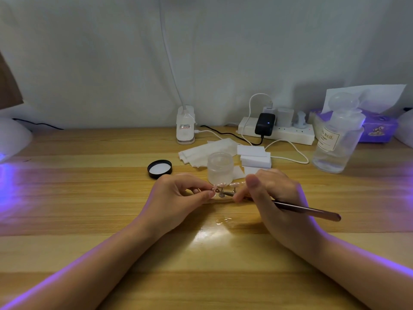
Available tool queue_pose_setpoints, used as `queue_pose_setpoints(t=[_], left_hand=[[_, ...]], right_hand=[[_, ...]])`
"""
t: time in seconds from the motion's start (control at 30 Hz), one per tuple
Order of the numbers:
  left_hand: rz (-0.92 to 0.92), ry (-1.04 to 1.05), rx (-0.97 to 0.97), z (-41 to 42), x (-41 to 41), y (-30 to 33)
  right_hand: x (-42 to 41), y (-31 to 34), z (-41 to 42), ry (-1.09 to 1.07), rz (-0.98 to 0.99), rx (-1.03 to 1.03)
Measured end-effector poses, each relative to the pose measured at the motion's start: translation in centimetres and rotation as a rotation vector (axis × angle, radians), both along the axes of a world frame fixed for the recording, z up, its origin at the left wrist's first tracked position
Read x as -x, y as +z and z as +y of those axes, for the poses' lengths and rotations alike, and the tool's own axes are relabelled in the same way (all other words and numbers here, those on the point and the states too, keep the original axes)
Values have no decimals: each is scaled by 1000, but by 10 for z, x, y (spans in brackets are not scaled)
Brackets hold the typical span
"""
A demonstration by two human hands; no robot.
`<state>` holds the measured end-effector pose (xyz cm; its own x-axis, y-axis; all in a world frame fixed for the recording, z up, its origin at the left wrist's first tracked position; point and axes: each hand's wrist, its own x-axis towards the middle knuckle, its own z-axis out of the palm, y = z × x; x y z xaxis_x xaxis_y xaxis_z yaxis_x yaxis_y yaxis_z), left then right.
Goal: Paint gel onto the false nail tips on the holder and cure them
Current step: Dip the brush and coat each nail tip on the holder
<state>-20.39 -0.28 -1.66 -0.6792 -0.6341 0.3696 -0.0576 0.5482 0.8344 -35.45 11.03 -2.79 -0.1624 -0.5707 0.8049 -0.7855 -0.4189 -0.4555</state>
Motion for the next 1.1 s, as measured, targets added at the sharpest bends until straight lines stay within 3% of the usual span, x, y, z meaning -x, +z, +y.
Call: queue_pose_setpoints(t=[0.37, 1.1], left_hand=[[-14, -2, -20, 0, 0, 1], [27, -10, -24, -3, 1, -3]], right_hand=[[-1, 2, -3, -10, 27, 7], [-3, 3, 2, 73, -161, -34]])
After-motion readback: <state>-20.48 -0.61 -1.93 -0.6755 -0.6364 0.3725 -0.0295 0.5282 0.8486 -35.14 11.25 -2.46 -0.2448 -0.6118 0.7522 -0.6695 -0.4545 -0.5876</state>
